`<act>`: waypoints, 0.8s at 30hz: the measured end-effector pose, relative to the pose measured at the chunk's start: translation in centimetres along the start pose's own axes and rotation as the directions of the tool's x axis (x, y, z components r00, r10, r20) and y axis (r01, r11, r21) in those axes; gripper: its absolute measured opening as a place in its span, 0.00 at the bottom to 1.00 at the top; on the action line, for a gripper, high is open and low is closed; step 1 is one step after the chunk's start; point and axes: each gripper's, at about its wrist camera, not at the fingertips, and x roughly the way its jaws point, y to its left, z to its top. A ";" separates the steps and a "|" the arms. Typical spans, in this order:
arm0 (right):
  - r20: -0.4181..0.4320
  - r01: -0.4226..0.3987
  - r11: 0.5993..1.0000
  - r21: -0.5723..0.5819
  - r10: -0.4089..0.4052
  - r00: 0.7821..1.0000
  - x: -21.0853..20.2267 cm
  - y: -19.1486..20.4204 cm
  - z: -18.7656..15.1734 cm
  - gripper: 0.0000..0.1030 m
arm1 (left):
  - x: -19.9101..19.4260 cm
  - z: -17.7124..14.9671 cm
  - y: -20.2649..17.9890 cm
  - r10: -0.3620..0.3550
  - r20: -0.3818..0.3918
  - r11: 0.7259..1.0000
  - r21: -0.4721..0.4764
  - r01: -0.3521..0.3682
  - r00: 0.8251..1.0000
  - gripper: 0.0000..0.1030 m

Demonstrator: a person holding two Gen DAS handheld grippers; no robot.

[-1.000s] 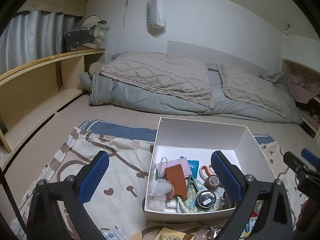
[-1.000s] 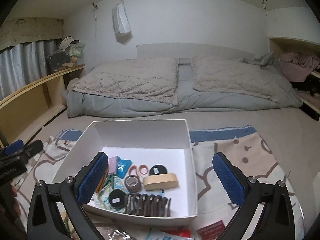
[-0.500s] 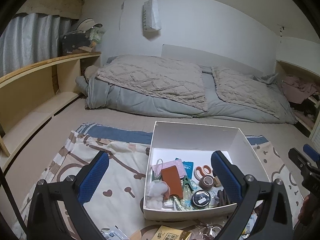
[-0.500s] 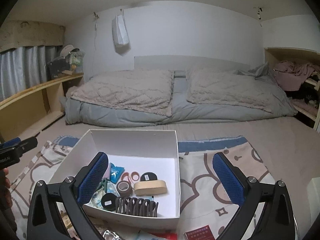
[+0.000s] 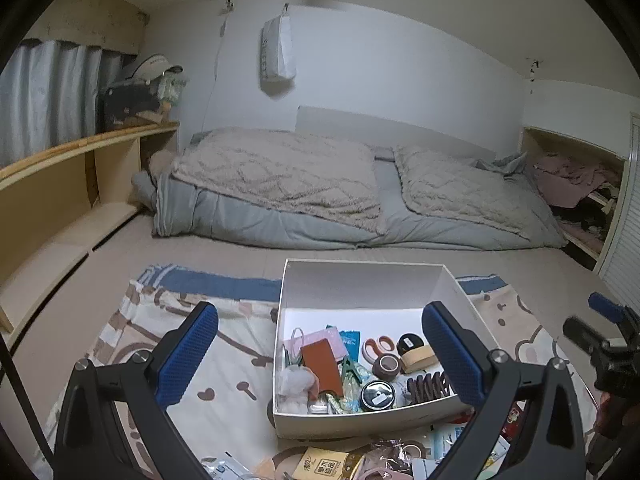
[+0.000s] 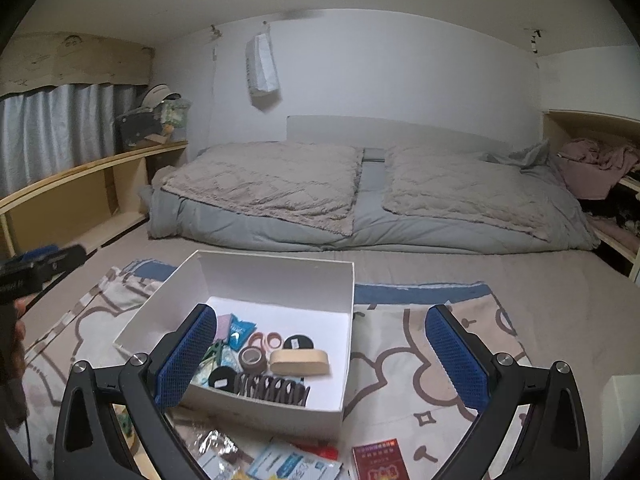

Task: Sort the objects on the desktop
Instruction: 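Raise both open grippers out of the box and back away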

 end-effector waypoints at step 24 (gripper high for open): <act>-0.018 -0.065 0.998 0.005 0.065 0.998 -6.2 -3.7 -5.2 1.00 | -7.1 -2.4 0.2 -0.075 0.064 0.992 0.102 0.069 0.995 1.00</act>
